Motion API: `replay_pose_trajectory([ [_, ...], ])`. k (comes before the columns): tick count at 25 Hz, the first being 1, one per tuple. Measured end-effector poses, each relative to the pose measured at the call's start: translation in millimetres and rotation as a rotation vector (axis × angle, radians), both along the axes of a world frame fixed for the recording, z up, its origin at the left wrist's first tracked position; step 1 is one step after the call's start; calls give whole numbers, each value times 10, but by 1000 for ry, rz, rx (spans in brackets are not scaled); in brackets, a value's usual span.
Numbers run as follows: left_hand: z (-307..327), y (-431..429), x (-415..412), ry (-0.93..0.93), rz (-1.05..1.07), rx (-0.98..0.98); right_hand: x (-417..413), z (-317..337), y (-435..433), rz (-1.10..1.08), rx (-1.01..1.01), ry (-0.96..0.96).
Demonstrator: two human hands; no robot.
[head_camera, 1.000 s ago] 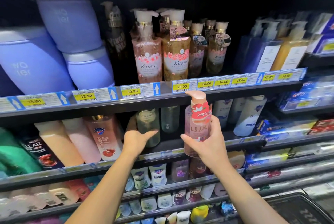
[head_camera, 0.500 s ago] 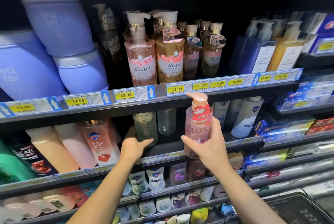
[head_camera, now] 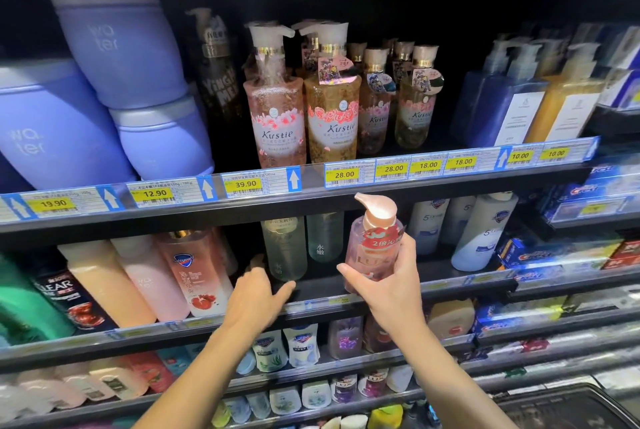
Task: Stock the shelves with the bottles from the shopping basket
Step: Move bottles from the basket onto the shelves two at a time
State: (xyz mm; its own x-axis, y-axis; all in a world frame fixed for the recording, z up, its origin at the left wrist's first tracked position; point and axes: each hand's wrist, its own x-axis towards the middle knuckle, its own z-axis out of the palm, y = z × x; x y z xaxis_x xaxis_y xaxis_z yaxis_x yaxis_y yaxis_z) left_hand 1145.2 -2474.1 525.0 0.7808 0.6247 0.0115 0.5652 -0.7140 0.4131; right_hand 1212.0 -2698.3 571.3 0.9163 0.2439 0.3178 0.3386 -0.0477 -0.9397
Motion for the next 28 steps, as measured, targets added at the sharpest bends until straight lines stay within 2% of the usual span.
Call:
replay_pose_trajectory([
  [4, -211, -35, -116, 40, -118, 243, 67, -111, 238, 58, -52, 6],
  [9, -275, -33, -126, 34, -132, 366, 149, -323, 434, 103, -173, 17],
  [18, -355, -24, -109, 11, -99, 385, 283, -458, 567, 55, -299, 131],
  [22, -386, -16, -109, 1, -104, 411, 386, -377, 493, 106, -466, 168],
  [26, -409, -14, -104, 6, -108, 426, 405, -396, 354, 79, -720, 44],
  [28, -408, -15, -104, -2, -107, 434, 384, -402, 323, 60, -778, 8],
])
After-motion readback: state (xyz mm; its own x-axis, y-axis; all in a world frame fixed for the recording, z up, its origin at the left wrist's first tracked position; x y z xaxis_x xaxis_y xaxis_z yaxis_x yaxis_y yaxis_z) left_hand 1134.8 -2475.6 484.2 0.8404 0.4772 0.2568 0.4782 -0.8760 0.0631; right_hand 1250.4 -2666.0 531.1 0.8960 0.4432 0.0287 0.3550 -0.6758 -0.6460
